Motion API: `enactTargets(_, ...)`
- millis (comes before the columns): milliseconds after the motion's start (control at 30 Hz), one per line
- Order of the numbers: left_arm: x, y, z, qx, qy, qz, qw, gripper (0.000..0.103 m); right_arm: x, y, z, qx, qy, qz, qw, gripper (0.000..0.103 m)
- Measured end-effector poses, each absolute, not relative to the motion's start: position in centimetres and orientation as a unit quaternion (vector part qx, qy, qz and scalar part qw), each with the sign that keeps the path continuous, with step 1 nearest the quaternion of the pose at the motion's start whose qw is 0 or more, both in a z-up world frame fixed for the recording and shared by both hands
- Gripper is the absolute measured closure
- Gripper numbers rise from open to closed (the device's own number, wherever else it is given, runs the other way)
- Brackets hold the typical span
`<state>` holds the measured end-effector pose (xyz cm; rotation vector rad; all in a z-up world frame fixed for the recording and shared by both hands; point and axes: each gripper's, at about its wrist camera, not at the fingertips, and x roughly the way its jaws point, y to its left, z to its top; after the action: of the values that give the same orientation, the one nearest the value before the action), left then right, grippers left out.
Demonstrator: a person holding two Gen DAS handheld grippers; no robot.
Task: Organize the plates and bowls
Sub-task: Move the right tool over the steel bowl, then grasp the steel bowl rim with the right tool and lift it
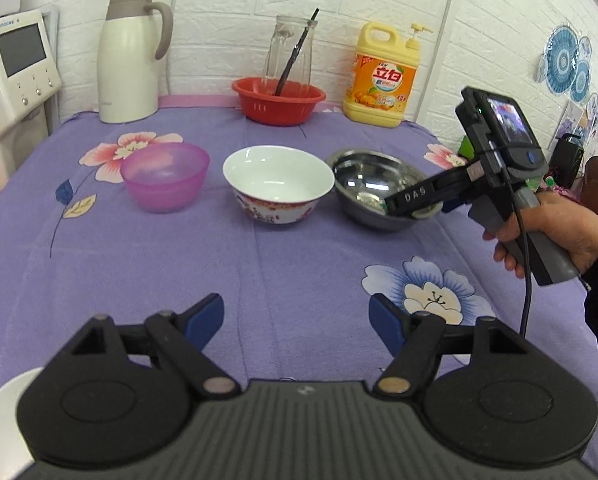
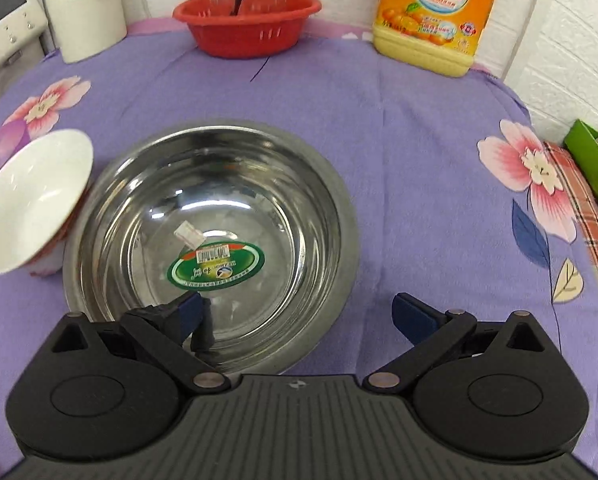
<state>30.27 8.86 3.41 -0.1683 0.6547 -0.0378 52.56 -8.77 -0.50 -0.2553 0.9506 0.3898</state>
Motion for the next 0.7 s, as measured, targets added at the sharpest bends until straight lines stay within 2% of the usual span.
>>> enactTargets(167,29.6,8.9,4.0,-0.089,0.316,-0.031,0.944,0.030,48.9,-9.8,-0.5,-0.126,0.460,0.200,0.856,0.000)
enactTargets(300,30.5,8.6,4.3,-0.112,0.322,-0.050,0.939,0.030,45.7,-10.8,0.2,-0.118,0.428,0.202,0.873,0.000)
enactTargets(467,35.3,8.4,3.9,-0.204,0.339,-0.046,0.917,0.030,45.3,-11.9,0.9,-0.063,0.357,0.165,0.917,0.000)
enactTargets(700,41.0,6.6,1.4,-0.234,0.367,0.004,0.900,0.030,46.3,-12.0,-1.7,-0.029,0.352,0.163,0.921,0.000)
